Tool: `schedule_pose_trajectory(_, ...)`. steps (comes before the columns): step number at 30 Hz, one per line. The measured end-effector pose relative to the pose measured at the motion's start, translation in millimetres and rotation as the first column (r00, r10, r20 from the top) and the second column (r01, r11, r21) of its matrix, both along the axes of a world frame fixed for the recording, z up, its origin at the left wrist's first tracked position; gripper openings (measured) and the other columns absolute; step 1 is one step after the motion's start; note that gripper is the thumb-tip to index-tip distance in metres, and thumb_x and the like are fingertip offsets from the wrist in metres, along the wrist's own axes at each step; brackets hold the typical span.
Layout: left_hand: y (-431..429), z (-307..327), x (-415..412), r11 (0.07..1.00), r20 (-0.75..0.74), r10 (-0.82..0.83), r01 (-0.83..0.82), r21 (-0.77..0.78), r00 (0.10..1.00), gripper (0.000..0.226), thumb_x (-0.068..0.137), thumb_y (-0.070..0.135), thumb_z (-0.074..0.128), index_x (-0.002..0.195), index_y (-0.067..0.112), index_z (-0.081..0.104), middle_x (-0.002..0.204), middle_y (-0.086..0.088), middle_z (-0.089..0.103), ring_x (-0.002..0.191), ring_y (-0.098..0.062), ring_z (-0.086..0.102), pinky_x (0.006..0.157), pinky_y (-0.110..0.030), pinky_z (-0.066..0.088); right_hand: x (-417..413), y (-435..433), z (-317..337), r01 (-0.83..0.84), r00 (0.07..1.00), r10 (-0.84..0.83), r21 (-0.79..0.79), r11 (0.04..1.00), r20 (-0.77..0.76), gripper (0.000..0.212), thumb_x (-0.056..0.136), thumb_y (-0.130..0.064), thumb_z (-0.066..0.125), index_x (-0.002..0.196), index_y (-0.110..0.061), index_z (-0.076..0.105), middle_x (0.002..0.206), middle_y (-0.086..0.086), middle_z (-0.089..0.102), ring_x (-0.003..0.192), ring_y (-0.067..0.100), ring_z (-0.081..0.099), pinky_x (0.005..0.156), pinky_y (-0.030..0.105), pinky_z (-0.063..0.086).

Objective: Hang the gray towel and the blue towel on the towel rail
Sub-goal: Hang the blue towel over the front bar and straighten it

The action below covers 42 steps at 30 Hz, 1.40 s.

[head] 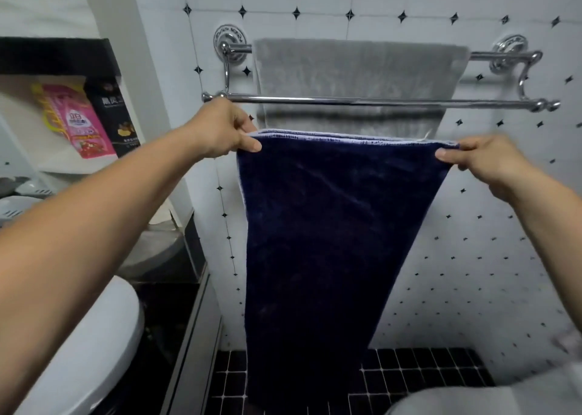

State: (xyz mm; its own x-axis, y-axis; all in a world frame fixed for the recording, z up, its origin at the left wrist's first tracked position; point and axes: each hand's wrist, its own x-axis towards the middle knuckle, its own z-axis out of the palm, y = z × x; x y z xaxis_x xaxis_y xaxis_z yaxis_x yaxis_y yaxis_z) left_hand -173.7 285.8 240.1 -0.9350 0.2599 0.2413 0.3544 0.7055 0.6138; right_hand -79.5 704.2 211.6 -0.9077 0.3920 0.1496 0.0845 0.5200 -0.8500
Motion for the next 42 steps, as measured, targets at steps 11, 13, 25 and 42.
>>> schedule_pose_trajectory(11, 19.4, -18.6, 0.6, 0.936, 0.17, -0.034, -0.029, 0.351, 0.985, 0.013, 0.09, 0.009, 0.065, 0.084, 0.008, 0.054, 0.069, -0.011, 0.06, 0.053, -0.026, 0.072, 0.035, -0.024, 0.048, -12.6, -1.6, -3.9, 0.003, 0.999, -0.018, -0.363, 0.932, -0.037, 0.008, 0.09, -0.015, 0.067, 0.093, -0.014, 0.06, 0.097, 0.001, 0.068, 0.059, 0.019, 0.074, 0.038, 0.019, 0.049)
schedule_pose_trajectory(13, 28.6, -26.9, -2.1, 0.899, 0.211, -0.018, -0.076, 0.431, 0.977, 0.012, 0.09, 0.007, 0.065, 0.087, 0.005, 0.054, 0.067, -0.013, 0.06, 0.051, -0.026, 0.071, 0.04, -0.026, 0.053, -17.4, -2.6, -10.7, 0.015, 1.0, -0.025, -0.481, 0.876, -0.015, 0.016, 0.092, -0.011, 0.064, 0.106, -0.006, 0.058, 0.105, 0.01, 0.065, 0.061, 0.024, 0.074, 0.047, 0.023, 0.057)
schedule_pose_trajectory(25, 98.9, -33.4, -31.0, 0.233, 0.377, -0.059, -0.354, 0.906, 0.924, 0.014, 0.086, -0.017, 0.055, 0.095, -0.007, 0.056, 0.09, -0.015, 0.059, 0.064, -0.028, 0.074, 0.06, -0.026, 0.061, -50.2, 32.3, -6.4, 0.079, 0.963, -0.254, -0.81, 0.582, -0.089, 0.027, 0.09, 0.016, 0.048, 0.116, 0.011, 0.053, 0.098, 0.022, 0.064, 0.06, 0.028, 0.072, 0.049, 0.025, 0.058)
schedule_pose_trajectory(42, 170.8, 14.1, -40.4, -0.304, 0.321, 0.014, -0.301, 0.904, 0.947, 0.026, 0.081, -0.008, 0.068, 0.101, 0.005, 0.057, 0.097, -0.014, 0.06, 0.068, -0.018, 0.062, 0.065, -0.029, 0.06, -98.4, 35.0, 56.1, -0.144, 0.886, -0.421, -0.978, 0.147, -0.194, 0.056, 0.067, -0.017, 0.088, 0.113, -0.004, 0.06, 0.105, 0.011, 0.069, 0.087, 0.029, 0.072, 0.075, 0.046, 0.06)
